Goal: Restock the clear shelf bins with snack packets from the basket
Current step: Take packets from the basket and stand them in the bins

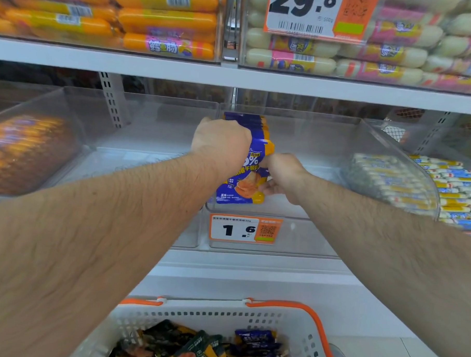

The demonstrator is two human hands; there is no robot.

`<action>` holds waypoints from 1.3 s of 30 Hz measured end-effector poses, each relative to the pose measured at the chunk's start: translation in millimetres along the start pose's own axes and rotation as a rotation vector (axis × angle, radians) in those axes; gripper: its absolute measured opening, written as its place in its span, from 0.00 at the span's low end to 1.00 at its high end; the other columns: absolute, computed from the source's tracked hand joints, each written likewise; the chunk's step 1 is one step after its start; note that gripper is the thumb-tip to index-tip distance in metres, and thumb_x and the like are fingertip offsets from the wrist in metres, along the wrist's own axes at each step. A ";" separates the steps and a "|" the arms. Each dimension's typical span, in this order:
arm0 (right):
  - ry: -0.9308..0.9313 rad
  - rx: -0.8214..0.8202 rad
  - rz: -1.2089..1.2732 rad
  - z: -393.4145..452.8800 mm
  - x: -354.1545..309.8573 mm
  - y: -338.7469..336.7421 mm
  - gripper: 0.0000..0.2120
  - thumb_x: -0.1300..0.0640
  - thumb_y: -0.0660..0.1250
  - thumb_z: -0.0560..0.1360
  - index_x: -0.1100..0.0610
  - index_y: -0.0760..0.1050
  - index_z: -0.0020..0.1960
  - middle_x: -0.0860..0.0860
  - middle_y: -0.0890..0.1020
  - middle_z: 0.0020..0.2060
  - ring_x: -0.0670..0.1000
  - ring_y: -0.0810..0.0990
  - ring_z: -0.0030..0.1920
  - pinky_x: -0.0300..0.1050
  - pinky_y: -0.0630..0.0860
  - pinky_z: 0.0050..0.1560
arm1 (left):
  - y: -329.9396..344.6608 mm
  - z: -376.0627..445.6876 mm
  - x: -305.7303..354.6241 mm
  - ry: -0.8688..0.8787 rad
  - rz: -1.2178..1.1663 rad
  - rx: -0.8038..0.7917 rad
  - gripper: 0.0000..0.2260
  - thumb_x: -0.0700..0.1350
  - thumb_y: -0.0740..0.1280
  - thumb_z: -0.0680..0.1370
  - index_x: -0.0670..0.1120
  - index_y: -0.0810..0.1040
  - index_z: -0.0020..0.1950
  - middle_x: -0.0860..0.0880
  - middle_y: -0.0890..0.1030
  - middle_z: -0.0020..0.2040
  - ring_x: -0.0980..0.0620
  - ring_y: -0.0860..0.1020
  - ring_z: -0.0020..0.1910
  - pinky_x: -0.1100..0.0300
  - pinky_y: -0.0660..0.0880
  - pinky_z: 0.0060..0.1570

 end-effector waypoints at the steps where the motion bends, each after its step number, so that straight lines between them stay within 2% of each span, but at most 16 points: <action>1: -0.001 -0.001 -0.005 -0.4 0.0 1.0 0.14 0.56 0.64 0.76 0.59 0.73 0.60 0.55 0.81 0.46 0.57 0.81 0.33 0.47 0.82 0.39 | 0.0 -0.1 0.5 0.003 0.005 0.003 0.08 0.37 0.63 0.78 0.49 0.67 0.48 0.49 0.68 0.36 0.47 0.69 0.41 0.54 0.64 0.47; 4: 0.001 0.006 -0.016 -0.7 -0.4 0.1 0.14 0.58 0.63 0.75 0.61 0.73 0.59 0.57 0.81 0.45 0.57 0.81 0.32 0.48 0.82 0.39 | 1.6 0.1 2.1 0.014 0.014 -0.004 0.08 0.37 0.62 0.77 0.49 0.66 0.48 0.50 0.64 0.33 0.47 0.69 0.41 0.54 0.64 0.46; 6: -0.006 0.010 -0.052 -1.3 0.0 -2.3 0.12 0.59 0.65 0.75 0.62 0.74 0.57 0.57 0.81 0.43 0.57 0.82 0.34 0.50 0.83 0.42 | 2.5 0.6 1.2 0.014 0.009 -0.011 0.07 0.38 0.62 0.78 0.49 0.65 0.48 0.50 0.64 0.34 0.47 0.69 0.41 0.54 0.64 0.46; 10: -0.043 -0.090 -0.209 -4.8 2.4 1.7 0.11 0.62 0.72 0.71 0.61 0.78 0.52 0.56 0.84 0.42 0.50 0.81 0.33 0.43 0.81 0.38 | 2.7 0.3 1.4 0.015 0.019 -0.015 0.07 0.41 0.64 0.78 0.48 0.65 0.46 0.50 0.65 0.34 0.48 0.70 0.40 0.53 0.65 0.46; 15: 0.023 -0.208 -0.202 -2.0 8.6 4.8 0.18 0.61 0.75 0.70 0.60 0.76 0.58 0.55 0.84 0.46 0.49 0.78 0.34 0.41 0.77 0.35 | 2.0 -1.3 1.5 0.007 0.017 -0.032 0.08 0.42 0.65 0.78 0.47 0.65 0.45 0.50 0.66 0.33 0.49 0.70 0.38 0.54 0.66 0.45; 18: 0.070 -0.307 -0.205 -1.2 13.7 8.5 0.23 0.57 0.79 0.68 0.56 0.75 0.60 0.54 0.83 0.54 0.51 0.79 0.43 0.43 0.78 0.40 | 2.7 -0.7 1.4 0.010 0.012 -0.038 0.08 0.44 0.65 0.77 0.47 0.66 0.44 0.50 0.67 0.33 0.51 0.68 0.34 0.54 0.66 0.44; 20: 0.068 -0.353 -0.235 -3.2 15.1 9.6 0.22 0.57 0.79 0.67 0.55 0.77 0.58 0.53 0.84 0.52 0.51 0.81 0.48 0.43 0.77 0.45 | 3.0 -0.7 1.0 0.013 -0.004 -0.046 0.08 0.46 0.66 0.76 0.48 0.66 0.43 0.51 0.68 0.33 0.51 0.68 0.33 0.54 0.66 0.45; 23: 0.074 -0.383 -0.248 -4.0 17.6 9.4 0.22 0.57 0.80 0.65 0.55 0.79 0.57 0.52 0.86 0.49 0.52 0.84 0.51 0.46 0.76 0.55 | 3.8 -1.1 0.1 0.028 -0.028 -0.093 0.10 0.53 0.66 0.73 0.50 0.68 0.41 0.52 0.70 0.35 0.50 0.71 0.40 0.50 0.66 0.53; 25: 0.084 -0.386 -0.260 -3.1 19.1 9.6 0.25 0.56 0.82 0.63 0.54 0.79 0.58 0.51 0.86 0.49 0.53 0.83 0.55 0.51 0.73 0.63 | 5.1 -1.4 0.4 0.046 -0.026 -0.156 0.11 0.57 0.66 0.71 0.51 0.71 0.43 0.52 0.72 0.38 0.50 0.71 0.44 0.48 0.64 0.57; 28: 0.069 -0.439 -0.236 -3.3 19.2 10.7 0.26 0.56 0.81 0.64 0.53 0.79 0.60 0.50 0.86 0.48 0.53 0.84 0.54 0.53 0.73 0.63 | 10.7 -0.3 3.0 0.123 0.097 -0.281 0.22 0.66 0.66 0.67 0.53 0.75 0.54 0.51 0.76 0.49 0.49 0.70 0.54 0.41 0.58 0.63; 30: 0.059 -0.484 -0.195 -6.4 17.2 10.8 0.22 0.58 0.79 0.67 0.55 0.79 0.60 0.51 0.86 0.48 0.53 0.85 0.48 0.49 0.80 0.53 | 16.0 0.7 4.9 0.191 0.223 -0.341 0.31 0.70 0.67 0.65 0.54 0.74 0.62 0.51 0.76 0.59 0.48 0.68 0.64 0.36 0.51 0.67; 31: 0.056 -0.505 -0.177 -8.1 16.7 10.9 0.21 0.59 0.78 0.68 0.55 0.79 0.60 0.52 0.86 0.48 0.53 0.86 0.47 0.47 0.81 0.49 | 18.9 1.6 5.8 0.214 0.275 -0.361 0.34 0.71 0.67 0.64 0.55 0.73 0.64 0.51 0.76 0.61 0.48 0.67 0.66 0.34 0.48 0.68; 33: 0.041 -0.540 -0.147 -8.8 17.1 11.4 0.21 0.60 0.77 0.68 0.56 0.78 0.61 0.53 0.86 0.51 0.55 0.85 0.50 0.50 0.81 0.51 | 21.6 4.4 6.8 0.226 0.328 -0.396 0.37 0.73 0.68 0.62 0.56 0.72 0.66 0.52 0.76 0.62 0.48 0.67 0.67 0.31 0.44 0.68; 34: 0.029 -0.550 -0.126 -8.9 17.1 11.6 0.22 0.61 0.77 0.68 0.56 0.78 0.61 0.54 0.86 0.51 0.55 0.85 0.50 0.52 0.81 0.52 | 21.8 6.2 7.2 0.217 0.335 -0.419 0.39 0.73 0.68 0.62 0.55 0.70 0.68 0.52 0.76 0.62 0.48 0.68 0.67 0.31 0.44 0.68; 36: -0.014 -0.536 -0.073 -9.4 13.9 11.2 0.21 0.66 0.77 0.68 0.56 0.78 0.59 0.54 0.86 0.50 0.55 0.86 0.48 0.50 0.82 0.48 | 20.8 10.1 6.8 0.182 0.314 -0.462 0.43 0.74 0.68 0.63 0.54 0.66 0.72 0.52 0.76 0.64 0.47 0.70 0.66 0.33 0.46 0.69; 39: -0.119 -0.431 -0.008 -10.1 6.1 7.5 0.23 0.69 0.78 0.65 0.56 0.79 0.57 0.53 0.86 0.48 0.54 0.86 0.47 0.50 0.82 0.46 | 15.9 15.9 5.9 0.098 0.232 -0.439 0.56 0.72 0.72 0.61 0.45 0.53 0.78 0.48 0.71 0.69 0.45 0.70 0.68 0.37 0.51 0.70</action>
Point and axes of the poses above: each hand's wrist, its own z-axis towards the middle knuckle, its own y-axis out of the palm, x = y × z, the point moved 4 cm from there along z, towards the middle knuckle
